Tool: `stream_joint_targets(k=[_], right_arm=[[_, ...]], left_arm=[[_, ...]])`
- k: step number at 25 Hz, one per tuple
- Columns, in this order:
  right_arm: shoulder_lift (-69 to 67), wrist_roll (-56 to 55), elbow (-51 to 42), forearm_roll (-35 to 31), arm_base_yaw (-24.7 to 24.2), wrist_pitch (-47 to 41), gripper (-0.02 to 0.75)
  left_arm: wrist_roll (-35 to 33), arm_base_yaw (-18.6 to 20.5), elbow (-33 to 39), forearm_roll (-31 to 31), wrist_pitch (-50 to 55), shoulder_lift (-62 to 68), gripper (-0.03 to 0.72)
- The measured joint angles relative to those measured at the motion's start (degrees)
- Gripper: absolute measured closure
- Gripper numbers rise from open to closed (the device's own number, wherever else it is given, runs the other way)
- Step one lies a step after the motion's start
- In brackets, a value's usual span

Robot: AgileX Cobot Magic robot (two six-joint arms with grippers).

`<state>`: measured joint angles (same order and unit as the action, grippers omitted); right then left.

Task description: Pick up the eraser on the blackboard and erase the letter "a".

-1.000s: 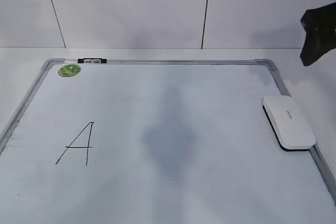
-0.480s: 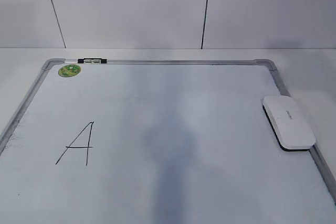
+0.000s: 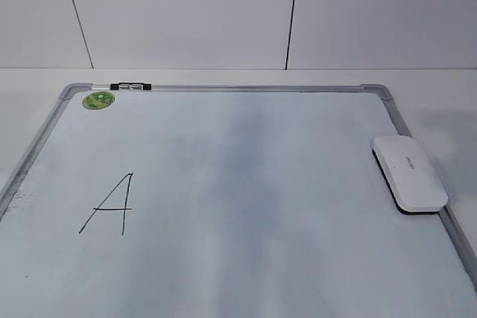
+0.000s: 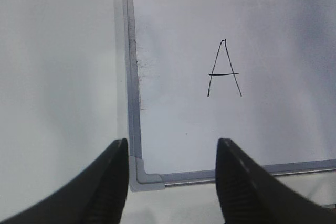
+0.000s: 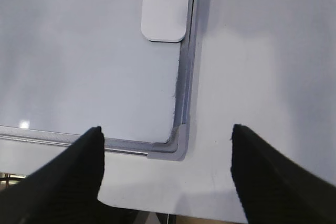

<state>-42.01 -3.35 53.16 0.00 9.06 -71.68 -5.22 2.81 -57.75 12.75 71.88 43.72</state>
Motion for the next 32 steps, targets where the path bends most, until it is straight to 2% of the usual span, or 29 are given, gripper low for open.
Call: stream_joint_targets(k=[10,16,20,24,32], right_arm=[[15.1,0.0,-10.8,1.5,0.0,-0.4,0.145],[19.5,0.0,-17.4,2.9,0.0,-0.5,0.145],[19.8,0.0,-21.8,3.1,0.0,1.6,0.145],[19.8,0.0,-23.6,3.1,0.0,4.9,0.145],[19.8,0.0,-24.0,3.4,0.0,5.6,0.145]], left_arm=[[0.0,0.0,16.1,-0.4,0.6,-22.4,0.287],[0.0,0.0,25.4,-0.9,0.6,-28.2,0.299],[0.0,-1.0,26.4,-1.7,-1.4,-28.3,0.312],[0.0,-1.7,26.4,-5.6,-2.8,-28.3,0.314],[0.0,-2.9,26.6,-5.4,-2.6,-28.4,0.319]])
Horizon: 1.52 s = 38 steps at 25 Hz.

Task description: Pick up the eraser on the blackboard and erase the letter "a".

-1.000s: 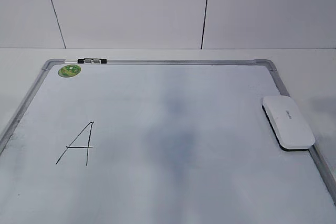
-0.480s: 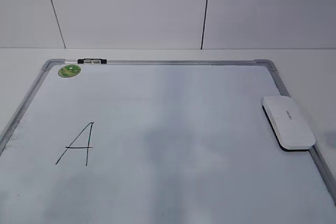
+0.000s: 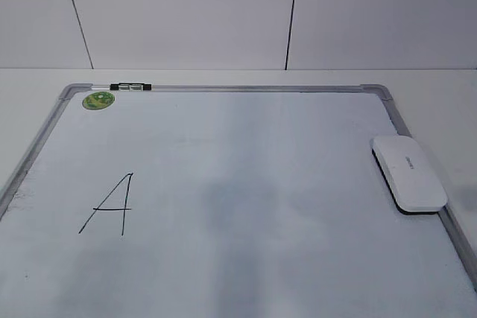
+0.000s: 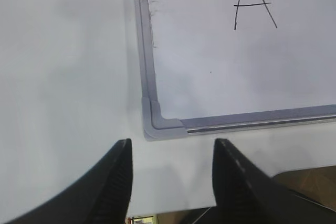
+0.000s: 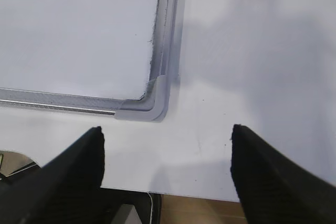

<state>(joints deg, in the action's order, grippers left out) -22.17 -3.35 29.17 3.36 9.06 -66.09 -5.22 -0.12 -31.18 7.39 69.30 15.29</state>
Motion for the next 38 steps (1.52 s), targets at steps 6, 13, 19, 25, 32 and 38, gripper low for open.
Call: stream_joint_targets(k=[6,13,19,25,32,38], right_arm=[[0.0,0.0,-0.5,0.8,0.0,0.9,0.145],[0.0,0.0,-0.5,0.8,0.0,0.9,0.145],[0.0,0.0,-0.5,0.8,0.0,0.9,0.145],[0.0,0.0,-0.5,0.8,0.0,0.9,0.146],[2.2,0.0,-0.5,0.9,-2.8,0.9,0.146],[9.1,0.0,-0.5,1.1,-13.5,0.9,0.146]], left_arm=[[0.0,0.0,1.4,0.0,-4.7,0.0,0.326],[0.0,0.0,2.3,0.0,-6.0,0.0,0.328],[0.0,0.0,2.3,0.0,-6.0,0.0,0.328],[0.0,0.0,2.3,0.0,-6.0,0.0,0.328],[0.0,0.0,2.3,0.0,-6.0,-2.5,0.328],[0.0,0.0,2.3,0.0,-6.0,-9.2,0.328]])
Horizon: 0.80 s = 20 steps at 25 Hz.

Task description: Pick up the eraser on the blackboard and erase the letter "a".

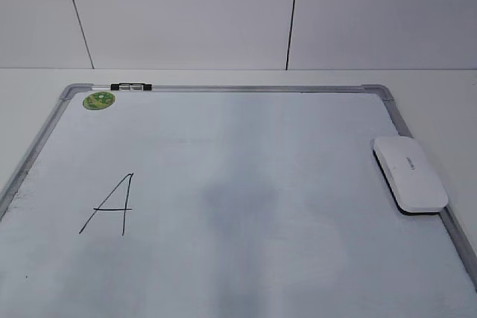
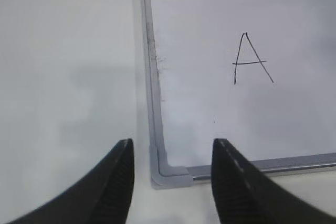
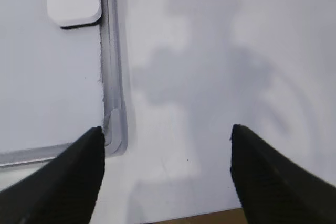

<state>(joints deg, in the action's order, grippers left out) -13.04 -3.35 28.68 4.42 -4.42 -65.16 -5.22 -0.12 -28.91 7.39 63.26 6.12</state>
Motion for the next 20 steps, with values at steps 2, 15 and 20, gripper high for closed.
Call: stream_joint_targets(k=[2,15,20], right_arm=[[3.7,0.0,0.0,0.0,-1.3,0.0,0.146],[14.0,0.0,0.0,0.0,-1.7,-0.2,0.146],[14.0,0.0,0.0,0.0,-1.7,-0.2,0.146]], left_arm=[[0.0,0.0,0.0,0.0,0.0,-1.9,0.328],[0.0,0.0,0.0,0.0,0.1,-5.5,0.333],[0.0,0.0,0.0,0.0,0.1,-5.5,0.357]])
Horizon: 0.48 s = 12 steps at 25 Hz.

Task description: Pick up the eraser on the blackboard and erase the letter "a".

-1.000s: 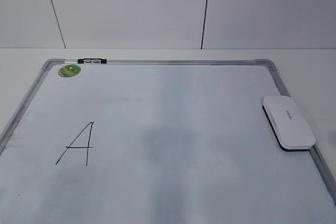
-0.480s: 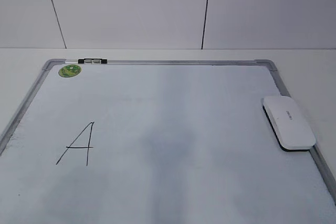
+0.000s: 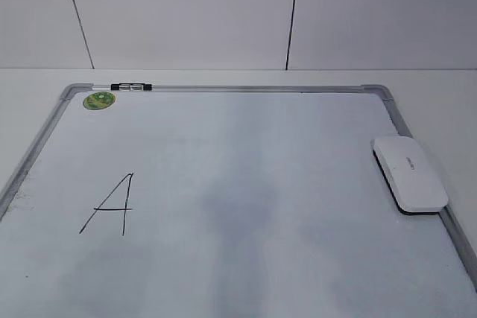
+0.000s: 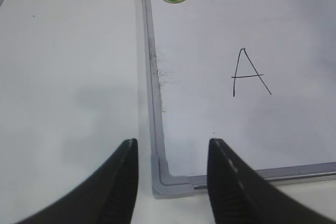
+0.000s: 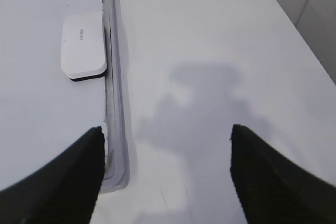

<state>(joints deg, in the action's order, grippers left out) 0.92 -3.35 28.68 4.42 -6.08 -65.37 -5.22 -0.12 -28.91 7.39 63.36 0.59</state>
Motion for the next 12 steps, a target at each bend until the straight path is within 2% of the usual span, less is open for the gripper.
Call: stream_joint_targets(k=[12], right_arm=[[0.0,0.0,0.0,0.0,0.0,0.0,0.146]], left_arm=[[0.0,0.0,0.0,0.0,0.0,0.0,0.369]])
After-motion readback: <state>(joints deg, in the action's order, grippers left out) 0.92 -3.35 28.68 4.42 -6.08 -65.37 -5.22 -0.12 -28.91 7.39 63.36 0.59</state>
